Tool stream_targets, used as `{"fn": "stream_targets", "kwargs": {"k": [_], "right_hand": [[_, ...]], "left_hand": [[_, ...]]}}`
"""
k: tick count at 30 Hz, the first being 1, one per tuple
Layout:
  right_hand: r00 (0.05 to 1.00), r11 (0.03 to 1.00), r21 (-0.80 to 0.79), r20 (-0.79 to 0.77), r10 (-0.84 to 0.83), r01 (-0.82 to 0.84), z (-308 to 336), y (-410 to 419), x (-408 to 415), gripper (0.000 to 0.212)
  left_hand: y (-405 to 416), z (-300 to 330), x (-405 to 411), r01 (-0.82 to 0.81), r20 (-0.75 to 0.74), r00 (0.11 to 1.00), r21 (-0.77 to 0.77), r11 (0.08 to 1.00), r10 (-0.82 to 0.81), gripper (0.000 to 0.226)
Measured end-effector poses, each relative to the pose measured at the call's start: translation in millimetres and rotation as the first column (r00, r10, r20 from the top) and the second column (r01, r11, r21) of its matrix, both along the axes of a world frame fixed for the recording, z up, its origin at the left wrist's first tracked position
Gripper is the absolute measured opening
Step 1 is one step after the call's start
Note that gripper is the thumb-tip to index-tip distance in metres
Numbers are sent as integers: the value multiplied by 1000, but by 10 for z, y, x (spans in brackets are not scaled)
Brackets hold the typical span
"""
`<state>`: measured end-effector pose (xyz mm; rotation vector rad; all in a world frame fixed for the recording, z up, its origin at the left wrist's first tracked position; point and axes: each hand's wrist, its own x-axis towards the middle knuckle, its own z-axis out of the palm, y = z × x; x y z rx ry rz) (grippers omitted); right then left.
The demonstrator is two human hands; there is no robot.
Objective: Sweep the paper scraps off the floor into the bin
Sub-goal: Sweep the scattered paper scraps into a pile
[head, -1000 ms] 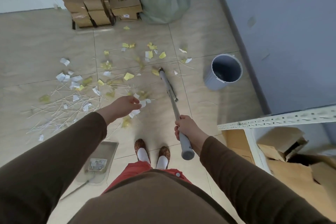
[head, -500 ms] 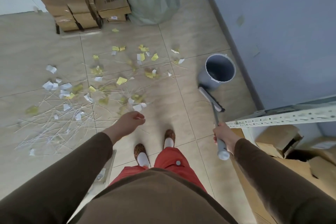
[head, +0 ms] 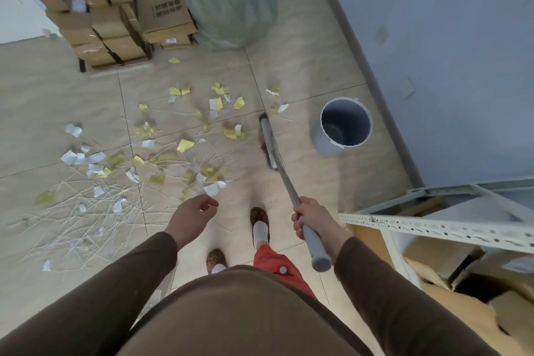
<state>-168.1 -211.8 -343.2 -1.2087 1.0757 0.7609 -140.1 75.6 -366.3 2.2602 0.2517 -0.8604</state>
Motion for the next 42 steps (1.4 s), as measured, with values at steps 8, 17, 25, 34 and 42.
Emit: {"fn": "stream_targets", "kwargs": {"k": [8, 17, 25, 34, 42], "right_hand": [[975, 966, -228, 153, 161, -124, 190, -353, 983, 39], [910, 859, -331, -2, 414, -391, -517, -336, 2390, 41], [935, 934, -46, -33, 352, -354, -355, 418, 1627, 46], [957, 959, -32, 53, 284, -283, 355, 417, 1522, 37], [842, 809, -349, 91, 532, -474, 32, 745, 2858, 33]], "left_hand": [[-310, 25, 629, 65, -95, 993, -65, 996, -71, 18], [77, -45, 549, -50, -158, 986, 22, 999, 53, 14], [231, -97, 779, -72, -174, 982, -13, 997, 69, 17], [531, 21, 1319, -51, -96, 995, -101, 994, 42, 18], [968, -14, 1487, -135, -108, 986, -60, 989, 128, 17]]}}
